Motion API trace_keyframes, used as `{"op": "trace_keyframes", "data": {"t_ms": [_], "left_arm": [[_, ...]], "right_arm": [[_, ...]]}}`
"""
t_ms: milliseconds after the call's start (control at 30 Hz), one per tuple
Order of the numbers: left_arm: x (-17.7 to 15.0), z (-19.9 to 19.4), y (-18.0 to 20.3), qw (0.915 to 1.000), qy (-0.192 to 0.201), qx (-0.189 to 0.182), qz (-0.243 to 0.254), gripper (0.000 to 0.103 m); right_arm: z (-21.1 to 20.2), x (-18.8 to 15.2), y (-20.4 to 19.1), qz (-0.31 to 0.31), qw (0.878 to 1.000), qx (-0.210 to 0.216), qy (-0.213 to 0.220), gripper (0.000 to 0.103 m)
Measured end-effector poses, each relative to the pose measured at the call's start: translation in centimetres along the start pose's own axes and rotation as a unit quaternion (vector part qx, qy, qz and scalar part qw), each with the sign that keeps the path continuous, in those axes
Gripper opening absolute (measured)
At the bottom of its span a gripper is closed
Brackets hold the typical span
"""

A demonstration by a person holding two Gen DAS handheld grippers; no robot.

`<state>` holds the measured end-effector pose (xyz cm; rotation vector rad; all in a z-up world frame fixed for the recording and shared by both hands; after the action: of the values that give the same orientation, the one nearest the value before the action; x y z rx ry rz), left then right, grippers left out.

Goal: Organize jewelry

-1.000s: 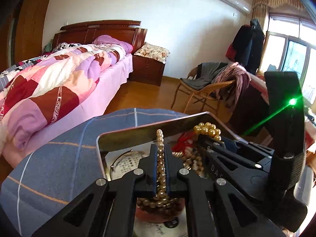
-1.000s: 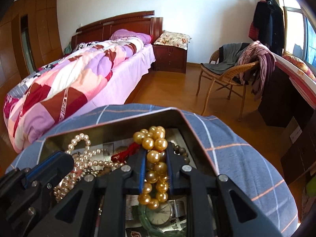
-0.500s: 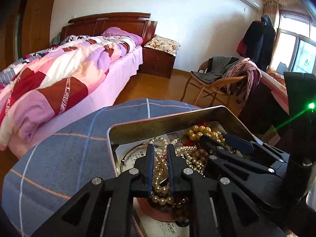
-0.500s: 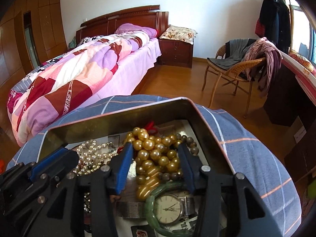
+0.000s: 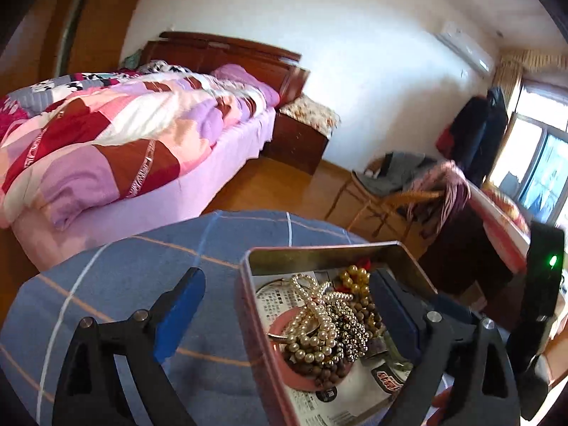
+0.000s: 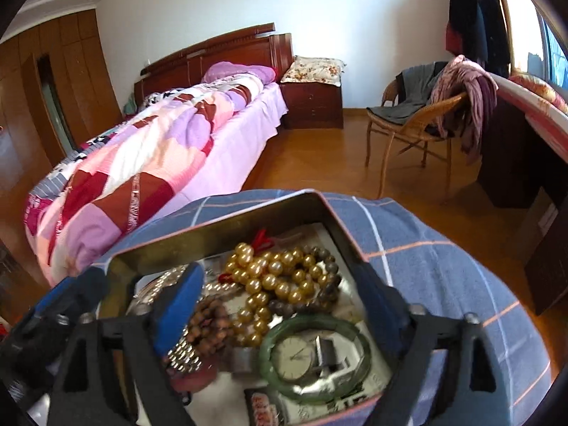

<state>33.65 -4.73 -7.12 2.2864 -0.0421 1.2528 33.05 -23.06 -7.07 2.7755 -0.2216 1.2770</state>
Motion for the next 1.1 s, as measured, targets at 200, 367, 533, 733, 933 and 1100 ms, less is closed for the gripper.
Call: {"op": "trace_keyframes", "data": {"t_ms": [200, 367, 533, 733, 933, 1100], "left_arm": [[-1.1, -1.9, 0.7, 0.997, -0.005, 0.049, 0.06, 0.093], [-2.2, -4.1, 0.4, 0.9964, -0.011, 0.056, 0.063, 0.093], [-2.9, -7.0, 0.4, 0.9946, -0.008, 0.067, 0.079, 0.093], [-4.4, -9.6, 0.7, 0.9935, -0.014, 0.071, 0.087, 0.093], [-5.8, -12.0, 1.6, 0.9894, -0.017, 0.086, 0.116, 0.093], [-6.1, -14.5, 2.4, 0.9884, -0.005, 0.087, 0.124, 0.093]], "right_arm": [[-1.7, -1.3, -0.9, -0.046, 0.998, -0.046, 0.016, 0.1], [-3.2, -2.5, -0.8, -0.052, 0.997, -0.062, 0.015, 0.101], [-5.5, -3.4, 0.2, -0.035, 0.996, -0.074, 0.019, 0.102], [-8.7, -5.1, 0.9, -0.016, 0.997, -0.074, 0.022, 0.102], [-12.0, -6.7, 0.8, -0.012, 0.997, -0.074, 0.034, 0.103], [-15.0, -7.2, 0.8, -0.011, 0.995, -0.076, 0.058, 0.103]]}}
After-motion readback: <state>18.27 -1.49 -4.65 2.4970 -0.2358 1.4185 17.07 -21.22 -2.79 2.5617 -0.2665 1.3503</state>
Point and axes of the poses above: each gripper's, at about its wrist camera, not at the fingertips, and z roughly the way its jaws point, y to its right, x to its top, the point moved 6 cm from there along z, roughly the way its jaws point, and after that the axes turned 10 degrees about -x, right-handed, at the moved point
